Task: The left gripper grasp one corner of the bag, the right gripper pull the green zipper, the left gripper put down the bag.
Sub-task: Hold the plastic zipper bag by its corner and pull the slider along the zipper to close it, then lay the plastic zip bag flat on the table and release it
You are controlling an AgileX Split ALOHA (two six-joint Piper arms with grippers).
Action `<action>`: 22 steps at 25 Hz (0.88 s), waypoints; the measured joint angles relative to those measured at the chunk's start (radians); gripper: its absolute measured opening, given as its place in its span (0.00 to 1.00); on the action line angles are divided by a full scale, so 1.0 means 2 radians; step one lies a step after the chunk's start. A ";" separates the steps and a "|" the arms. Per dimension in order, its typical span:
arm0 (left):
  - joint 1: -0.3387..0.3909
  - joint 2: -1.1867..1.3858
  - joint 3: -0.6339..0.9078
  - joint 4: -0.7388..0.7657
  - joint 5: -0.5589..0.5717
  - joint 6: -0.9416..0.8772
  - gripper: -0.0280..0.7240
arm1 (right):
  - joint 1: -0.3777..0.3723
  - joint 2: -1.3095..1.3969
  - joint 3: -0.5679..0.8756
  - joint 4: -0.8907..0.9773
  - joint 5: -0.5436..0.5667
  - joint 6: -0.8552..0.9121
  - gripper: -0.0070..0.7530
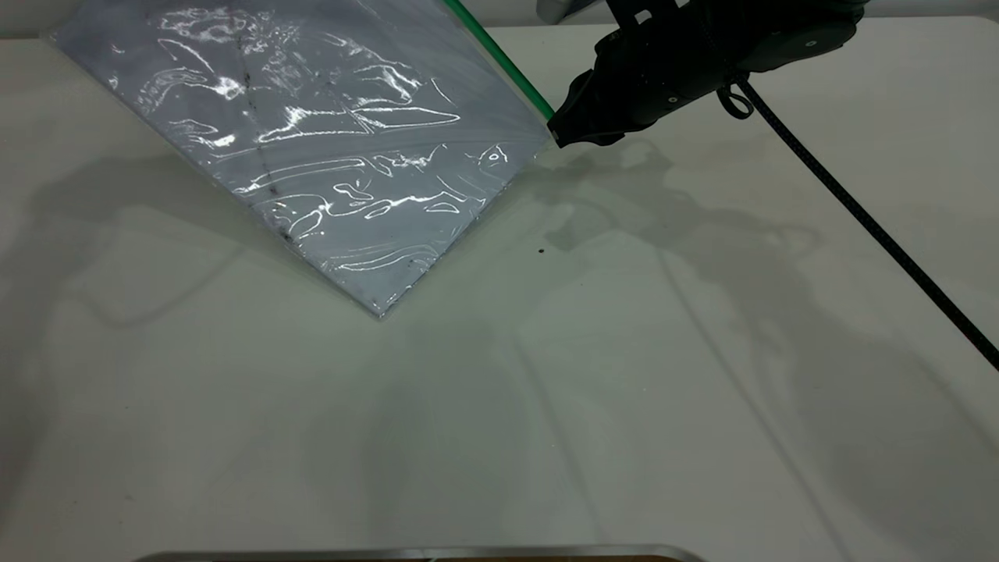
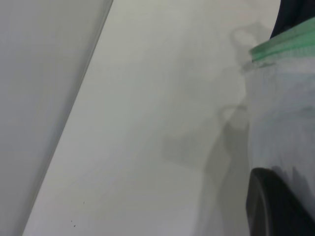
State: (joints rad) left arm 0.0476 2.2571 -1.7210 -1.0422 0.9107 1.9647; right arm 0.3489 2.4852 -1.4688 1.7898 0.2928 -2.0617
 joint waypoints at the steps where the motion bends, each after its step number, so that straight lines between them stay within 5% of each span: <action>1: 0.000 0.000 0.001 0.000 0.000 0.000 0.11 | 0.000 0.000 0.000 0.001 0.003 0.001 0.11; 5: 0.001 0.012 0.016 -0.008 -0.004 -0.016 0.11 | -0.002 0.000 0.000 0.001 0.004 0.011 0.22; 12: -0.026 0.059 0.036 -0.011 -0.051 -0.086 0.11 | -0.003 -0.042 0.000 -0.016 0.027 0.081 0.56; 17: -0.066 0.089 0.036 -0.035 -0.124 -0.152 0.11 | -0.004 -0.110 0.000 -0.083 0.095 0.190 0.59; 22: -0.086 0.108 0.036 -0.057 -0.135 -0.192 0.19 | -0.004 -0.148 0.000 -0.213 0.195 0.332 0.59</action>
State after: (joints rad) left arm -0.1245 2.4732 -1.6493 -1.1563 0.6397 1.5800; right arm 0.3404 2.1890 -1.4688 1.3644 0.6831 -1.3968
